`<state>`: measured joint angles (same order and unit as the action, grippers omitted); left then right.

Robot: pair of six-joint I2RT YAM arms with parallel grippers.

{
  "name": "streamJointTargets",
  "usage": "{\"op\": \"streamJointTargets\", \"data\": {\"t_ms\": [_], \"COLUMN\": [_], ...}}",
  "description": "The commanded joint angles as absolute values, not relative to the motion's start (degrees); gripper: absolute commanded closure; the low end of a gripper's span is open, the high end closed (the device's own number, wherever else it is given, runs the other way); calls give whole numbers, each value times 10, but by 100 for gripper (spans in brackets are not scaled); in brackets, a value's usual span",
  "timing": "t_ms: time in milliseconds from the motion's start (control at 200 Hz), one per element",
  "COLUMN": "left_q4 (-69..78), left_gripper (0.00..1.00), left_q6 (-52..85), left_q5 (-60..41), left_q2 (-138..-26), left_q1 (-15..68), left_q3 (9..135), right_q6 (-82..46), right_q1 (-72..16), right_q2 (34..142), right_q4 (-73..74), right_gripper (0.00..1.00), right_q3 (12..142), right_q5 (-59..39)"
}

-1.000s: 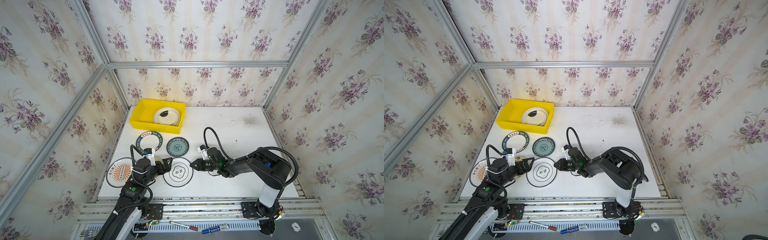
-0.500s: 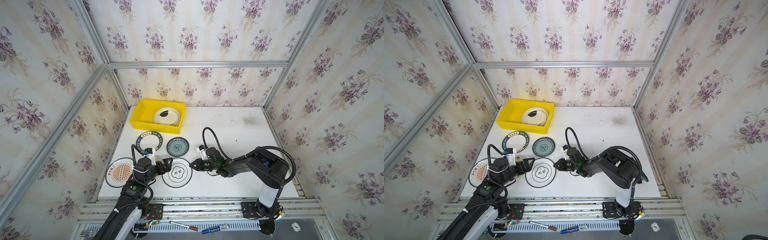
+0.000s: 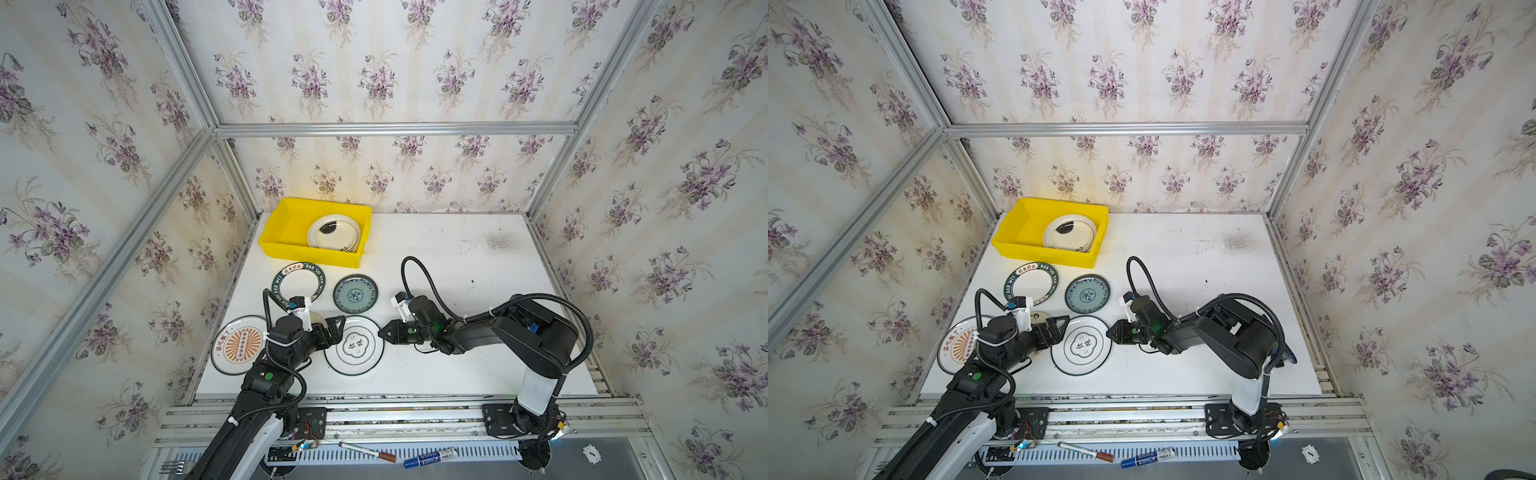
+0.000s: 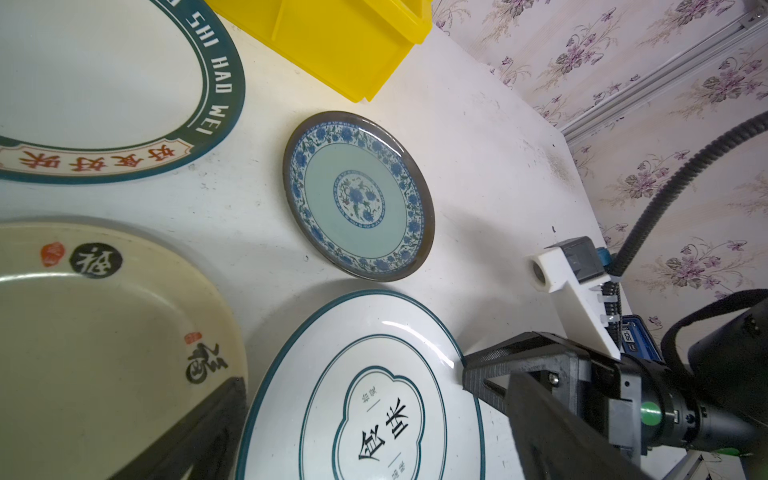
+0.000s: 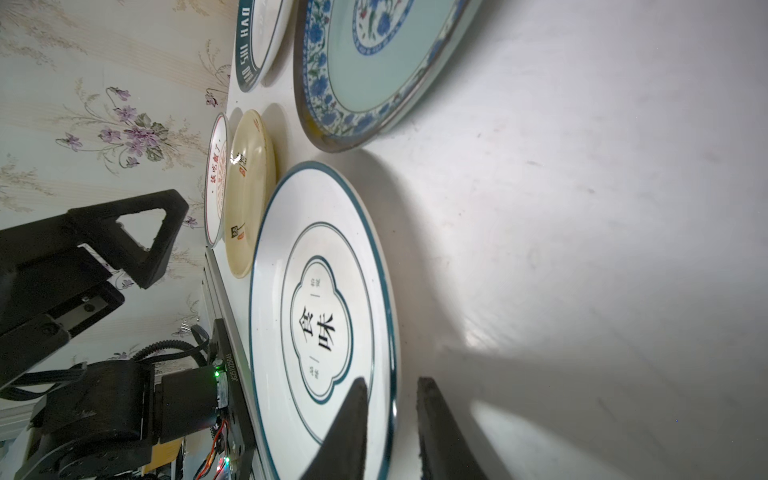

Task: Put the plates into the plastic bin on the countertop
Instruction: 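Grip the rim of the white green-ringed character plate with the right gripper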

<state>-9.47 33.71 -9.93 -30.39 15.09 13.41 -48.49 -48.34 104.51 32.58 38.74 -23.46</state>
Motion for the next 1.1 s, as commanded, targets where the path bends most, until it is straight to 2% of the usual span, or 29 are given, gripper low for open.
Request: {"op": "streamJointTargets", "data": {"t_ms": [0,235,380,460,910,1099], "left_q4": [-76,-70,-67,-67,-67,-66], "left_gripper": [0,0,0,0,0,0], "left_q6": [333,344,345,346,349,342], "left_q5": [-98,-100,-102,-103,-106,-114], "left_q2": [-308,-314,-313,-312,-305,-297], "left_q1": [151,151,151,151,151,151], "left_q3": [139,136,131,129,122,118], "right_q6": [-466,-459,-459,-460,-458,-435], "right_q1": [-485,-490,-489,-489,-483,-467], "right_q2": [1042,1036,1036,1036,1000,958], "right_q4": [317,303,303,306,295,236], "right_gripper": [75,84,97,100,100,100], "right_q3": [396,396,394,392,377,373], "right_q5": [-221,-210,-208,-209,-192,-166]}}
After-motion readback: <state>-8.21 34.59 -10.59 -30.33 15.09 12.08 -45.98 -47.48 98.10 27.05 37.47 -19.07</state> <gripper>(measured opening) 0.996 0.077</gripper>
